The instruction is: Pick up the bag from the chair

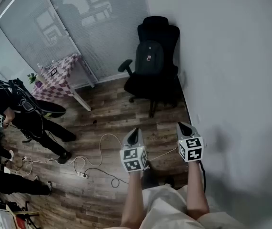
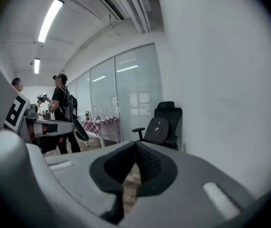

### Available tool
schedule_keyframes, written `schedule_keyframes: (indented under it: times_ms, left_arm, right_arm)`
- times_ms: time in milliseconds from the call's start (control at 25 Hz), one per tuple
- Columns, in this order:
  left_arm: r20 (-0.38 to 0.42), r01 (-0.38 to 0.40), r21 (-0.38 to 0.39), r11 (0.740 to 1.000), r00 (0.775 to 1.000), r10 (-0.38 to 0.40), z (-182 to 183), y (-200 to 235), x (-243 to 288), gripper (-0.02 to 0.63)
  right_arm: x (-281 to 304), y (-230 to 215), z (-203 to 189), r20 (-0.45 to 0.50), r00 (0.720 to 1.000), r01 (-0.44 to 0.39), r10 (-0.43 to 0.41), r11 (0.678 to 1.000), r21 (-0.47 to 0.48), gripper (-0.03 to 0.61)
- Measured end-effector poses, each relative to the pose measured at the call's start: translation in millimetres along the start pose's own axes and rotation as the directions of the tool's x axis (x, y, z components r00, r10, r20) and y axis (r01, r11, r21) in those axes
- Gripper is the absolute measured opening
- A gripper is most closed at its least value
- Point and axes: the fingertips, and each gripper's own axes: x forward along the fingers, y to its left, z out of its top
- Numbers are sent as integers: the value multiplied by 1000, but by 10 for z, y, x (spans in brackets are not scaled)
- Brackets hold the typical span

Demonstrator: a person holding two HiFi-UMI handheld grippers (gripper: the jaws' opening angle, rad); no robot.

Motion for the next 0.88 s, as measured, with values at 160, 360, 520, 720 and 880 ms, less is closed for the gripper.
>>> schedule_keyframes:
  times_ms: [160, 360, 520, 720, 880]
  left_arm:
    - [17, 5, 0, 1000, 1000, -5, 27, -20, -7, 8]
    - [28, -5, 4, 1000, 1000, 5, 51, 49, -106, 8]
    - [26, -9, 10, 1000, 1000, 8, 24, 31, -127, 8]
    - [23, -10, 24, 1000, 1000, 9, 43, -3, -118, 8]
    - [44, -33, 15, 999, 999, 32, 106, 104, -101, 8]
  right_arm:
    - [-37, -51, 14, 13, 1000, 13, -13, 1000, 5, 0]
    - [-56, 29, 36, 20, 1000, 11, -11, 1000, 7, 0]
    - [-61, 43, 16, 19, 1000, 5, -5, 1000, 1, 0]
    - [-27, 23, 46, 28, 999, -20, 19, 1000, 23, 0]
    - [10, 35, 147, 78, 996, -49, 48, 999, 23, 0]
